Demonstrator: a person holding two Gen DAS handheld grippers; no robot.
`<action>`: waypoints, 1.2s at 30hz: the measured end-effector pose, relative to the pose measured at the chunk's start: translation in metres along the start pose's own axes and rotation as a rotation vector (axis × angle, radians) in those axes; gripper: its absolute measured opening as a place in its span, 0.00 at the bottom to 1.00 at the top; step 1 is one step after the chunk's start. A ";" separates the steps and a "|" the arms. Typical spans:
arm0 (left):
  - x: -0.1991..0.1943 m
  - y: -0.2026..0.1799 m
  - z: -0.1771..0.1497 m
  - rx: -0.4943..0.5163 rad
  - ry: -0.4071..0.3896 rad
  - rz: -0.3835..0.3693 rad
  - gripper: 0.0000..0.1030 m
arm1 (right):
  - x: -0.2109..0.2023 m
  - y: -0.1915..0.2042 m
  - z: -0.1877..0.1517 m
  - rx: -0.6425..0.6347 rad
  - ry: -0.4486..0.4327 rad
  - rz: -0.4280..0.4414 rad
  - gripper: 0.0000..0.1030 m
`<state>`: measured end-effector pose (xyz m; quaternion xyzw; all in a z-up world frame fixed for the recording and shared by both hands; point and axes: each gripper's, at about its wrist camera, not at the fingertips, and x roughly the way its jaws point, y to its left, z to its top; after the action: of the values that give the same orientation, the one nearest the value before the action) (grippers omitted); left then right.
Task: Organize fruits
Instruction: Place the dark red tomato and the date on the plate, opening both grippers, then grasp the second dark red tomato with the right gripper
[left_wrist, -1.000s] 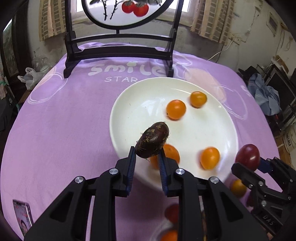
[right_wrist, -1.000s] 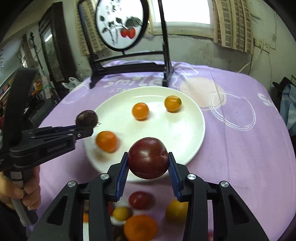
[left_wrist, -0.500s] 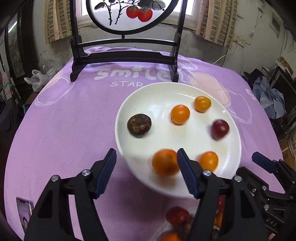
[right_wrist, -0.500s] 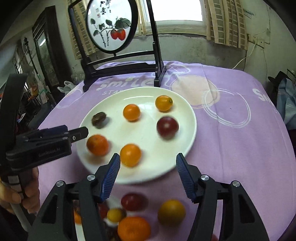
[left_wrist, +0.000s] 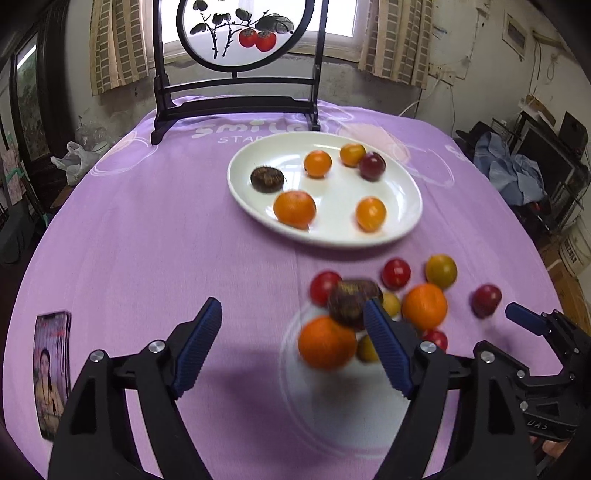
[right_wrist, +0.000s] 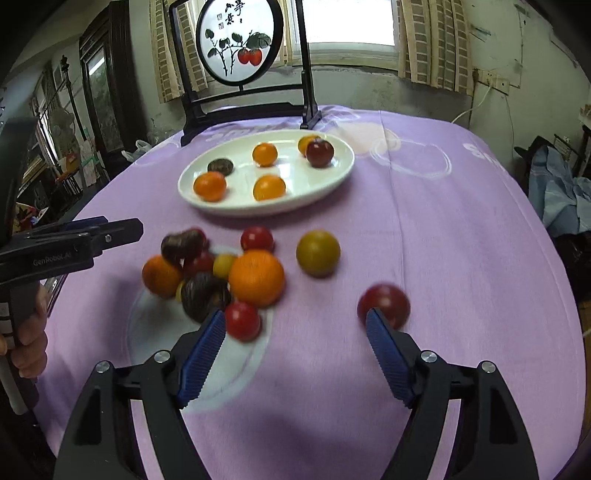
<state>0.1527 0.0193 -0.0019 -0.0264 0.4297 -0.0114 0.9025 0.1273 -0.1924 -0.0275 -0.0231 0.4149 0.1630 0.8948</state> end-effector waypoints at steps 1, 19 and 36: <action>-0.002 -0.003 -0.007 0.006 0.004 -0.007 0.75 | -0.001 0.000 -0.005 0.001 0.007 0.002 0.77; 0.021 -0.004 -0.047 0.006 0.109 -0.009 0.80 | 0.004 -0.031 -0.034 0.060 0.085 -0.104 0.84; 0.035 0.000 -0.047 0.017 0.143 -0.011 0.80 | 0.046 -0.057 0.007 0.131 0.109 -0.112 0.38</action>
<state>0.1384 0.0159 -0.0589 -0.0202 0.4930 -0.0219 0.8695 0.1781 -0.2325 -0.0630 0.0034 0.4708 0.0835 0.8783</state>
